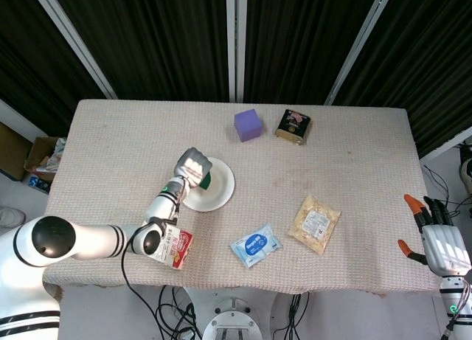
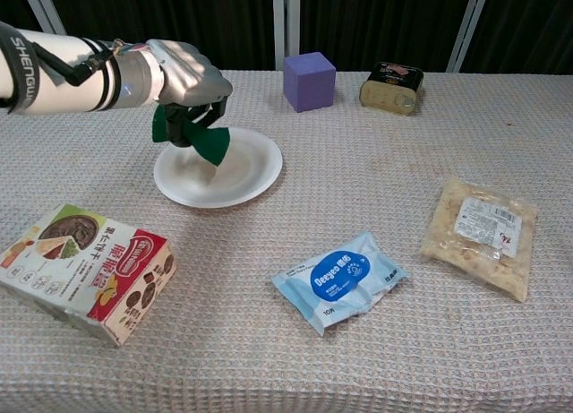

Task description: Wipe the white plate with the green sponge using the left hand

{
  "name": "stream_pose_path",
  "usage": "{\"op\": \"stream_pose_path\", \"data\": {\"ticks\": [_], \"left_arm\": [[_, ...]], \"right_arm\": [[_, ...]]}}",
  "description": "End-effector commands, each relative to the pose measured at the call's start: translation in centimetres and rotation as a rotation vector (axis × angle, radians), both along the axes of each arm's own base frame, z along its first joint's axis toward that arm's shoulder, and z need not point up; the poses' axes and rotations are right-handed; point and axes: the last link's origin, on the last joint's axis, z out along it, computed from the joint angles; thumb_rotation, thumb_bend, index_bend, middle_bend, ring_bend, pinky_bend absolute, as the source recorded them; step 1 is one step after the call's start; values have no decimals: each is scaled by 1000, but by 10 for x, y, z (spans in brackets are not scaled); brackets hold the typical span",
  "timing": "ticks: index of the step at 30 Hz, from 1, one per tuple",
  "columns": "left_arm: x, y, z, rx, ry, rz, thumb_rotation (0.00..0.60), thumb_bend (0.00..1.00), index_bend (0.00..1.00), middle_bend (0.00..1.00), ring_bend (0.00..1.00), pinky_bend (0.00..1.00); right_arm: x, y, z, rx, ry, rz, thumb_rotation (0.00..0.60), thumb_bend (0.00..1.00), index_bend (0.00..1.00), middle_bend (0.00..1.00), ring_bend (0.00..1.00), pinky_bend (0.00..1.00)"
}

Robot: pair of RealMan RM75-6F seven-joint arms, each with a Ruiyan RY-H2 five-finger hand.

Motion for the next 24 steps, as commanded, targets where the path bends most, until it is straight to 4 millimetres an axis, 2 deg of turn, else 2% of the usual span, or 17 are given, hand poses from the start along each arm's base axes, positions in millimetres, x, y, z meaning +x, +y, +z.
{"op": "stream_pose_path", "data": {"ticks": [1,6,10,13,16,19,21,24], "left_arm": [[-6,4,-15,-13,47,7,600,418,615,660,584,621],[-20,14,-25,5,108,35,600,419,616,660,583,620],[-28,20,-17,49,126,41,600,419,618,661,584,622],[-23,14,-11,43,69,49,600,419,619,661,584,622],[-13,10,1,53,-45,55,600,418,619,661,584,622],[-12,8,17,81,-153,75,600,417,619,661,583,622],[-17,7,27,98,-213,101,600,417,619,659,583,616],[-36,4,42,128,-242,121,600,416,618,650,580,546]], "right_arm": [[0,0,0,0,2,-5,600,154,60,141,25,4],[0,1,1,-1,8,-11,600,154,60,141,24,4],[1,0,1,-2,7,-9,600,154,61,141,24,4],[3,-1,0,-2,5,1,600,154,60,141,25,4],[5,-1,-1,2,5,11,600,154,61,141,24,4],[6,0,-1,3,7,14,600,154,60,141,24,4],[6,0,0,-1,5,16,600,155,60,141,24,4],[6,1,1,-4,-2,20,600,154,61,141,25,4]]}}
